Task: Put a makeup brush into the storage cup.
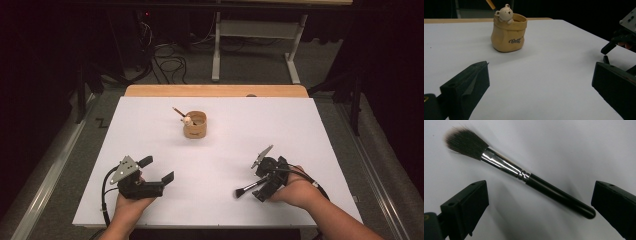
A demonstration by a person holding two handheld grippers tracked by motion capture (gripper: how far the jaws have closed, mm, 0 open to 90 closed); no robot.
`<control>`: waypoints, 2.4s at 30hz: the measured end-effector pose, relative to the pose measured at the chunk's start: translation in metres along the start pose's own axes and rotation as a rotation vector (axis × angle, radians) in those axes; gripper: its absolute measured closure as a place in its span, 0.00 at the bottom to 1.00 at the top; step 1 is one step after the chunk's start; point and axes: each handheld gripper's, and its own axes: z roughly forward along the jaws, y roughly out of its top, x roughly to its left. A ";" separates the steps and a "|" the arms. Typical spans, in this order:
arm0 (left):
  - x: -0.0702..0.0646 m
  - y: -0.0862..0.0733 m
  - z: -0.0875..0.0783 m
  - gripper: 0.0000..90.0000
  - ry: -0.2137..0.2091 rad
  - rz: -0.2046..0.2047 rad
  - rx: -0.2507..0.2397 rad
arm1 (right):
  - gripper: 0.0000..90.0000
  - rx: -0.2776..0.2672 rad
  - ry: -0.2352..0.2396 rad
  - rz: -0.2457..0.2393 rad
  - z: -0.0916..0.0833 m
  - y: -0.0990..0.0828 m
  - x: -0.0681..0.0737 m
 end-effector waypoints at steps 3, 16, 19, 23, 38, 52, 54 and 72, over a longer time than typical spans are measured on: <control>0.000 0.000 0.000 0.02 -0.003 0.000 0.001 | 0.05 -0.001 -0.006 -0.016 0.004 0.003 0.001; 0.001 0.000 0.000 0.02 -0.014 -0.002 0.003 | 0.13 0.003 -0.001 -0.022 0.010 0.005 -0.002; 0.001 0.001 0.000 0.02 -0.013 -0.007 0.000 | 0.16 0.000 0.010 -0.021 0.010 0.004 -0.003; 0.001 0.001 -0.001 0.02 -0.013 -0.010 0.000 | 0.19 -0.003 0.025 -0.010 0.009 0.003 -0.004; 0.002 0.001 -0.002 0.02 -0.015 -0.016 -0.003 | 0.45 -0.013 0.043 -0.013 0.004 0.001 -0.009; 0.002 0.001 -0.001 0.03 -0.016 -0.018 -0.003 | 0.65 -0.017 0.049 -0.030 0.002 0.000 -0.009; 0.002 0.001 -0.001 0.03 -0.016 -0.018 -0.003 | 0.65 -0.017 0.050 -0.030 0.002 0.000 -0.009; 0.002 0.002 -0.002 0.03 -0.015 -0.015 -0.002 | 0.83 -0.005 0.049 -0.047 0.000 0.001 -0.008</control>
